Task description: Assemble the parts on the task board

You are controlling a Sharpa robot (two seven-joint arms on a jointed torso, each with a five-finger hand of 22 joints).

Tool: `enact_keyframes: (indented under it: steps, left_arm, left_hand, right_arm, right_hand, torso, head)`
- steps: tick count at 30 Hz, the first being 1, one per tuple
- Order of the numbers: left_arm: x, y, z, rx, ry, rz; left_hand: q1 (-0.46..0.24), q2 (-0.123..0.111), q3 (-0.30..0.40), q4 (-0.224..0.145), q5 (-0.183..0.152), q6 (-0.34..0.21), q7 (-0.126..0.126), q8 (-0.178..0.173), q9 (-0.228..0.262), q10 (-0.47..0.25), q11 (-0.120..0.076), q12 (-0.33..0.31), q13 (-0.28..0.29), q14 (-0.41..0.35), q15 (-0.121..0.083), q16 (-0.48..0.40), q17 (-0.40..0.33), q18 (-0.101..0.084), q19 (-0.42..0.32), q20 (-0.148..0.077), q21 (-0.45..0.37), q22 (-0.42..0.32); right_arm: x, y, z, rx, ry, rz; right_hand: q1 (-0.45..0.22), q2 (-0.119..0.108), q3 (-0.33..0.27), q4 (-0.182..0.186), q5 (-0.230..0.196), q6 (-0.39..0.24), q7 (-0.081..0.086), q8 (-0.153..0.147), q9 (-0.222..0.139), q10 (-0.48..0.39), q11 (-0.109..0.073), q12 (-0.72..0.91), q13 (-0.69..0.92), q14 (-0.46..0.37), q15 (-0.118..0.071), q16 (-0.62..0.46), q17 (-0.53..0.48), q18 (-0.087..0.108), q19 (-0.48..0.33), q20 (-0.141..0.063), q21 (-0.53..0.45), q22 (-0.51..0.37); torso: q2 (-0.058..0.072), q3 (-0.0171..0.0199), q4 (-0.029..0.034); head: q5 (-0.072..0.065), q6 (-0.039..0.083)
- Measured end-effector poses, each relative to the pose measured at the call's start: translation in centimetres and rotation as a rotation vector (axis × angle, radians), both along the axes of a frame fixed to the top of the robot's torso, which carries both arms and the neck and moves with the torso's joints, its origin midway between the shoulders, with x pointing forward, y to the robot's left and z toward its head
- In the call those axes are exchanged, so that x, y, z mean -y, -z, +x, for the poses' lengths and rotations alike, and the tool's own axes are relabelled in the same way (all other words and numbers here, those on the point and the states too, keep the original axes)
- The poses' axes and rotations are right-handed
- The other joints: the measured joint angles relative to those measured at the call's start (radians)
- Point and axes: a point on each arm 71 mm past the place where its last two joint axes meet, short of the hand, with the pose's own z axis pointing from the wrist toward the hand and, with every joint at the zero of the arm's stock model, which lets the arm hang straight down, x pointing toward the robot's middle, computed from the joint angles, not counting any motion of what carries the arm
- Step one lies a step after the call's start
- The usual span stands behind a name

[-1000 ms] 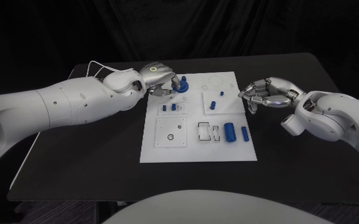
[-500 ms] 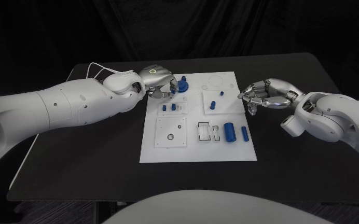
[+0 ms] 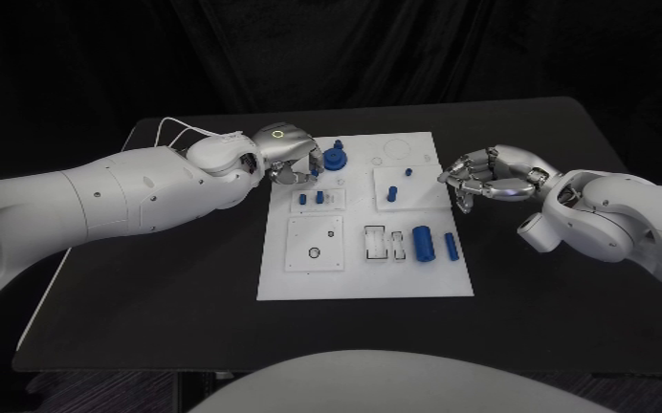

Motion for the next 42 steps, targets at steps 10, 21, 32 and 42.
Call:
enact_keyframes:
  steps: [10, 21, 32, 42]
  left_arm:
    - [0.0, 0.6, -0.2, -0.019, -0.003, 0.007]
    - [0.2, 0.9, -0.1, -0.032, -0.005, 0.015]
    - [0.5, 1.3, 0.0, -0.04, -0.007, 0.02]
    - [0.3, 1.8, 0.0, -0.059, -0.019, 0.032]
  left_hand:
    - [-0.004, 0.004, 0.0, 0.0, -0.004, 0.0, 0.0, 0.0, 0.0, 0.0, 0.0, 0.0, -0.001, 0.0, 0.0, 0.0, 0.0, 0.0, 0.0, 0.0, 0.0, 0.0]
    - [-0.004, 0.004, 0.0, 0.0, -0.005, 0.0, 0.0, 0.0, 0.0, 0.0, 0.0, 0.0, -0.001, 0.0, 0.0, 0.0, -0.002, 0.0, 0.0, 0.0, 0.0, 0.0]
    - [-0.004, 0.004, 0.0, 0.0, -0.008, 0.0, 0.0, 0.0, 0.0, 0.0, 0.0, 0.0, -0.001, 0.0, 0.0, -0.004, -0.004, 0.0, 0.0, 0.0, 0.0, 0.0]
    - [-0.042, -0.015, -0.01, 0.004, -0.051, -0.07, -0.016, -0.026, -0.015, -0.052, 0.015, -0.039, -0.011, -0.006, 0.006, -0.03, -0.038, 0.0, -0.011, 0.011, -0.041, 0.0]
  right_arm:
    - [0.0, 0.1, -0.1, -0.004, -0.001, 0.0]
    - [0.0, 0.2, -0.1, -0.008, -0.003, -0.001]
    - [-0.1, 0.2, -0.1, -0.012, -0.004, -0.003]
    - [-0.1, 0.3, -0.1, -0.015, -0.007, -0.003]
  right_hand:
    - [0.005, 0.005, 0.0, 0.0, 0.0, 0.0, 0.0, 0.0, -0.001, 0.0, 0.0, 0.0, -0.001, 0.0, 0.0, 0.0, -0.001, 0.0, 0.0, 0.0, 0.0, 0.0]
    - [0.005, 0.005, 0.0, 0.0, 0.0, 0.0, 0.0, 0.0, -0.001, 0.0, 0.0, 0.0, -0.001, 0.0, 0.0, 0.0, -0.001, 0.0, 0.0, 0.0, 0.0, 0.0]
    - [0.005, 0.005, 0.0, 0.0, 0.0, 0.0, 0.0, 0.0, -0.001, 0.0, 0.0, 0.0, -0.001, 0.0, 0.0, 0.0, -0.001, 0.0, 0.0, 0.0, 0.0, 0.0]
    - [0.005, 0.005, 0.0, 0.0, 0.0, 0.0, 0.0, 0.0, -0.001, 0.0, 0.0, 0.0, -0.001, 0.0, 0.0, 0.0, -0.002, 0.0, 0.0, 0.0, 0.0, 0.0]
  torso:
    - [0.0, 0.0, 0.0]
    - [0.0, -0.0002, 0.0001]
    - [0.0, -0.0004, 0.0001]
    - [0.001, -0.0004, 0.0002]
  head:
    - [-0.001, 0.0]
    - [0.0, 0.0]
    - [0.0, 0.0]
    - [0.0, 0.0]
